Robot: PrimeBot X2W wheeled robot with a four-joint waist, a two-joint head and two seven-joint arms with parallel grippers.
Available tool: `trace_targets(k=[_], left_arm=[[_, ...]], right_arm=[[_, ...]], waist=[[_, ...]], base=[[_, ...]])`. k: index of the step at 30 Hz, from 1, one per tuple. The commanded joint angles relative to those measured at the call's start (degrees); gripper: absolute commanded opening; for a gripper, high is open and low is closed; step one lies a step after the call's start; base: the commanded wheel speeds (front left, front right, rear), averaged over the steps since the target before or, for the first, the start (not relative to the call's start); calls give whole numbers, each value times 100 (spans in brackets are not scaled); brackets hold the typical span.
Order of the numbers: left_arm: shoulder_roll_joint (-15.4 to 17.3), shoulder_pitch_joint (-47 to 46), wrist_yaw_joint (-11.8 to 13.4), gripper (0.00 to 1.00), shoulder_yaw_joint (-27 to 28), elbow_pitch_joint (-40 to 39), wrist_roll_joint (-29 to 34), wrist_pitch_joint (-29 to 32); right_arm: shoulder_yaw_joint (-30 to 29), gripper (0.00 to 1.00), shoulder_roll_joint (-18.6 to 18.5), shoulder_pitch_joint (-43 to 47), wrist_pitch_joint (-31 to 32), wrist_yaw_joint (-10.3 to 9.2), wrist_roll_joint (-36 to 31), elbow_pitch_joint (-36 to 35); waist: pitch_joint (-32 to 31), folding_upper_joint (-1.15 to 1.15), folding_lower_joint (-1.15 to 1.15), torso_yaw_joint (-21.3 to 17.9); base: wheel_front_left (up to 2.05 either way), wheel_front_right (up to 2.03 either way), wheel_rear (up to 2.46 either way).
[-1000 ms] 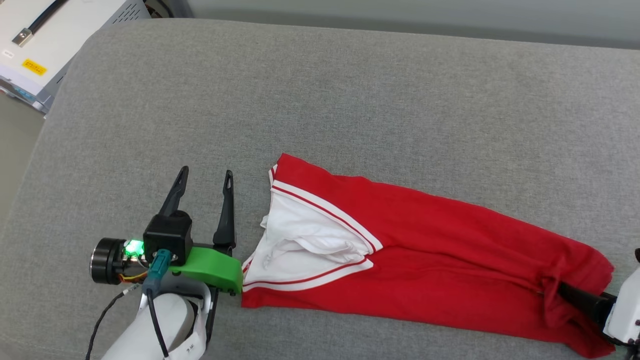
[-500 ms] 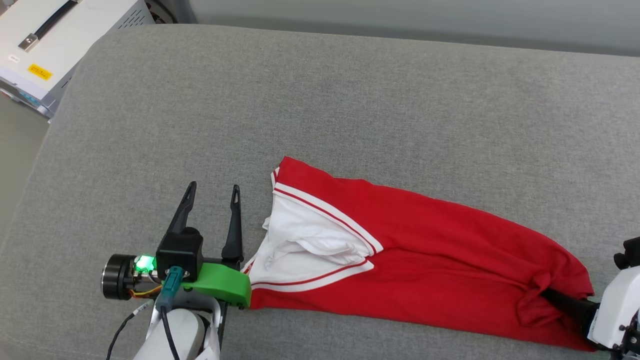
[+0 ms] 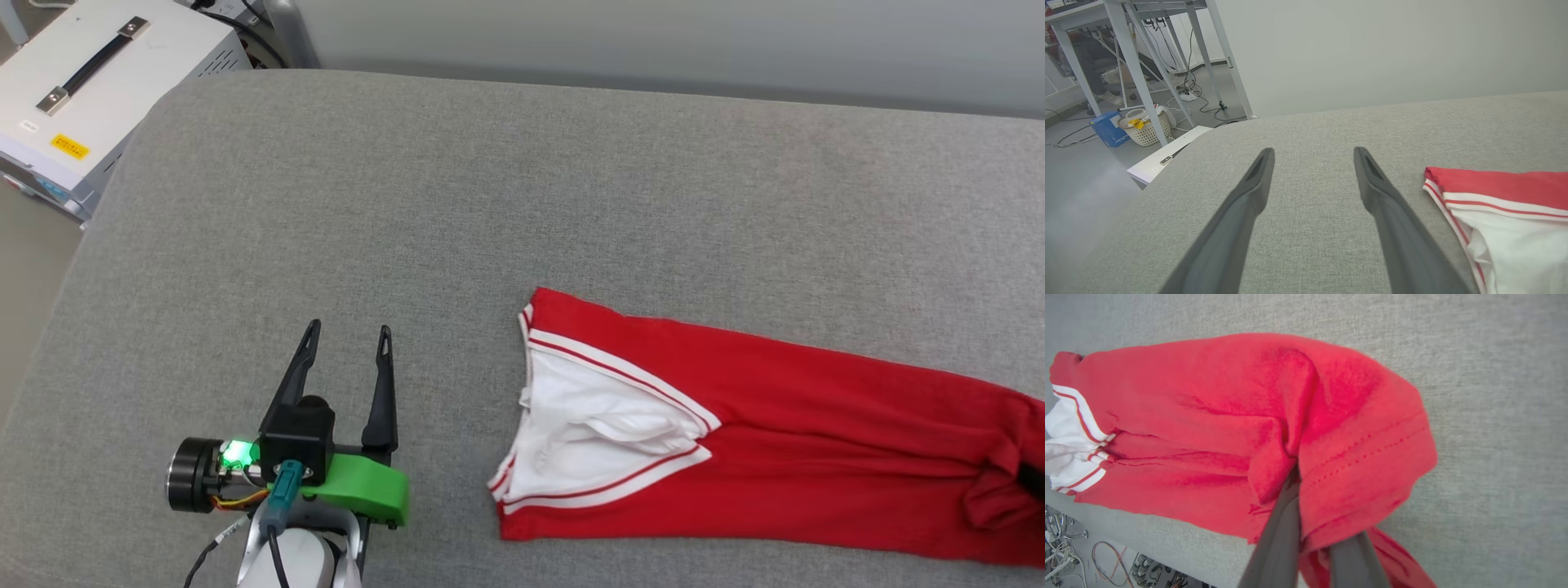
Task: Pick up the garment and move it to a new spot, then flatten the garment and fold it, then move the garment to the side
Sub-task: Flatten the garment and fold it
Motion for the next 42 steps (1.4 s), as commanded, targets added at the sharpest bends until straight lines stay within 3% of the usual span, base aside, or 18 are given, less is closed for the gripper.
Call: trace_targets(k=[1, 3, 11, 20, 27, 33, 41, 42], left_arm=[[-63, 119, -56, 100, 45, -21, 81, -34], [-103, 162, -105, 100, 85, -10, 122, -34], [-272, 282, -279, 100, 261, 39, 297, -34], [-430, 201, -406, 100, 346, 16, 416, -34], [-538, 3, -520, 100, 354, 59, 485, -34], [-682, -227, -613, 100, 382, 169, 568, -34], [-733, -255, -620, 100, 427, 214, 593, -34], [-736, -247, -619, 100, 438, 223, 594, -34]], right_arm=[[-62, 0, -101, -19, 24, -4, -30, 62], [-99, 0, -177, -3, 80, -4, -16, 46], [67, 0, -171, 69, 600, -4, 172, -1320], [596, 0, 418, -673, 1140, -4, -202, -2073], [1431, 0, 977, -1593, 1451, -4, -647, -1757], [2706, 0, 1705, -2643, 1320, -4, -857, -608], [3139, 0, 1811, -2780, 954, -4, -851, 20], [3140, 18, 1819, -2795, 866, -4, -833, 46]], waist=[[-42, 27, 0, -10], [-72, 27, 0, -19], [-200, 27, 0, -25], [-31, 27, 0, 101], [183, 27, 0, 286], [454, 27, 0, 517], [477, 27, 0, 493], [457, 27, 0, 473]], base=[[0, 0, 0], [0, 0, 0], [0, 0, 0], [0, 0, 0], [0, 0, 0], [0, 0, 0], [0, 0, 0], [0, 0, 0]])
